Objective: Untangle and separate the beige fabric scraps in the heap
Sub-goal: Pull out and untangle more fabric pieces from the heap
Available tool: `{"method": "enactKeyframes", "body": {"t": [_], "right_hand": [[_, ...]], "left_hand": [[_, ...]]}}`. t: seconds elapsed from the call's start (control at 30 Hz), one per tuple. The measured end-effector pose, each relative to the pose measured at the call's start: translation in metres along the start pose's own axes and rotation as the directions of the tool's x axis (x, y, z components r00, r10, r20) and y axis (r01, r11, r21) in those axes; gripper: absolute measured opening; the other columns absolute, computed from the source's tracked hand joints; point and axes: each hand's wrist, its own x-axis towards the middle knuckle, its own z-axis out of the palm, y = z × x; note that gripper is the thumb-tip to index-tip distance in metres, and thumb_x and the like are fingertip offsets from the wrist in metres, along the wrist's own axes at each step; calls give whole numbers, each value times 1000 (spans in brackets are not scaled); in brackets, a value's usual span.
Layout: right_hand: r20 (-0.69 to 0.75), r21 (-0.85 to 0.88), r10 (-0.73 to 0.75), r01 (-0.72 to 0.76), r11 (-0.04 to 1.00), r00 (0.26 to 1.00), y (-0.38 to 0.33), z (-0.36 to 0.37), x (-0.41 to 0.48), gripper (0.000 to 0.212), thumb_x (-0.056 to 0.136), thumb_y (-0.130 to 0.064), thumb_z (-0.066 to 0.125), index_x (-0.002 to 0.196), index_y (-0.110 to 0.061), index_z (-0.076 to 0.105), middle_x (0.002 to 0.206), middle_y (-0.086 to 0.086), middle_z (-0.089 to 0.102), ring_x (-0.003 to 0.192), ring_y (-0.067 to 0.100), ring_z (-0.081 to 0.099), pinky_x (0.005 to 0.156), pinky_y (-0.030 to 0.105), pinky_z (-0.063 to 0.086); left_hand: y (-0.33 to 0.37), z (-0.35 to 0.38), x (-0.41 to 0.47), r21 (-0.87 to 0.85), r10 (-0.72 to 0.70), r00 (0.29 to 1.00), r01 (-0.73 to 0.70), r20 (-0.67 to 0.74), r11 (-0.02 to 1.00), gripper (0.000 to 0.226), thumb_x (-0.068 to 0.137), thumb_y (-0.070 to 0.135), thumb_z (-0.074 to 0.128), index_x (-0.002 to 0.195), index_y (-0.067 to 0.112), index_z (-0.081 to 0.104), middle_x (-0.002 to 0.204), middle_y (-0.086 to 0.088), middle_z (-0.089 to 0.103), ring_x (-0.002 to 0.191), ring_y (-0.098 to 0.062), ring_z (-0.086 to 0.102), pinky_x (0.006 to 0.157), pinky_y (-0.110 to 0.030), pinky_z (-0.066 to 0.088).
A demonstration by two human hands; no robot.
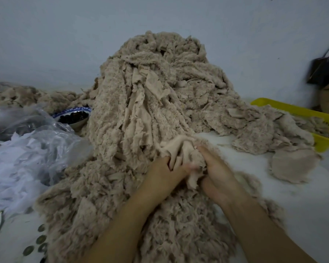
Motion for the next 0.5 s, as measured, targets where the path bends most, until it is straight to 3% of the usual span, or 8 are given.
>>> {"method": "enactKeyframes", "body": {"t": [0.07, 0.1, 0.17, 0.23, 0.33, 0.43, 0.47, 0.5], "right_hand": [[-31, -85, -61, 58, 995, 998, 3, -1, 2, 63, 75, -41, 70, 126, -6, 65, 124, 28, 62, 122, 35, 60, 99, 40, 53], [-17, -154, -106, 102, 983, 994, 3, -1, 1, 63, 74, -45, 72, 127, -11, 65, 127, 23, 63, 124, 35, 58, 103, 42, 50], [76, -355, -156, 173, 919, 985, 4, -3, -1, 58, 73, -56, 75, 124, -31, 65, 129, 0, 66, 124, 21, 59, 104, 39, 47], [207, -566, -85, 190, 802, 975, 6, -4, -4, 44, 77, -57, 74, 119, -46, 63, 124, -15, 67, 118, 6, 61, 99, 32, 48], [202, -824, -76, 212, 525, 976, 9, -6, -1, 33, 75, -57, 67, 106, -61, 57, 111, -30, 66, 105, -9, 60, 90, 20, 49], [253, -879, -190, 307, 364, 949, 11, -10, 4, 29, 88, -22, 66, 90, -49, 57, 93, -19, 66, 80, -14, 58, 65, 6, 42], [220, -853, -243, 307, 422, 945, 7, -11, 5, 31, 90, -12, 64, 87, -42, 59, 86, -12, 66, 71, -9, 59, 59, 8, 42], [157, -740, -318, 325, 589, 935, 1, -11, 7, 29, 91, -7, 62, 86, -35, 62, 81, -6, 68, 67, -1, 60, 56, 11, 45]], "left_hand": [[1, 5, 1, 94, 27, 991, -15, -133, 995, 31, 90, 37, 71, 66, 19, 60, 56, 13, 64, 51, 5, 55, 51, -10, 42], [1, 4, 3, 23, 3, 983, 1, -185, 1000, 27, 94, 30, 66, 71, 16, 65, 61, 10, 69, 56, 2, 60, 56, -15, 49], [-2, -2, 4, -199, -83, 984, 50, -159, 979, 34, 95, 37, 60, 88, 6, 72, 80, -13, 74, 74, -20, 69, 73, -39, 56], [-3, -8, 2, -269, -108, 990, 80, -91, 960, 58, 85, 56, 55, 88, 1, 71, 83, -25, 71, 76, -30, 65, 73, -42, 52], [-4, -9, 0, -81, -78, 993, 72, -85, 994, 82, 76, 81, 41, 69, 6, 74, 73, -19, 72, 70, -28, 70, 69, -29, 56], [-5, -10, 1, 207, 18, 986, 16, -164, 978, 86, 82, 87, 24, 50, 15, 61, 51, -4, 61, 49, -13, 58, 51, -25, 44], [-7, -10, 1, 238, 50, 980, -3, -192, 971, 81, 87, 84, 22, 51, 22, 60, 51, 2, 60, 48, -6, 55, 49, -20, 41], [-7, -11, 2, 243, 75, 972, -18, -225, 970, 75, 90, 80, 21, 57, 27, 63, 57, 6, 63, 54, -3, 57, 51, -17, 42]]}}
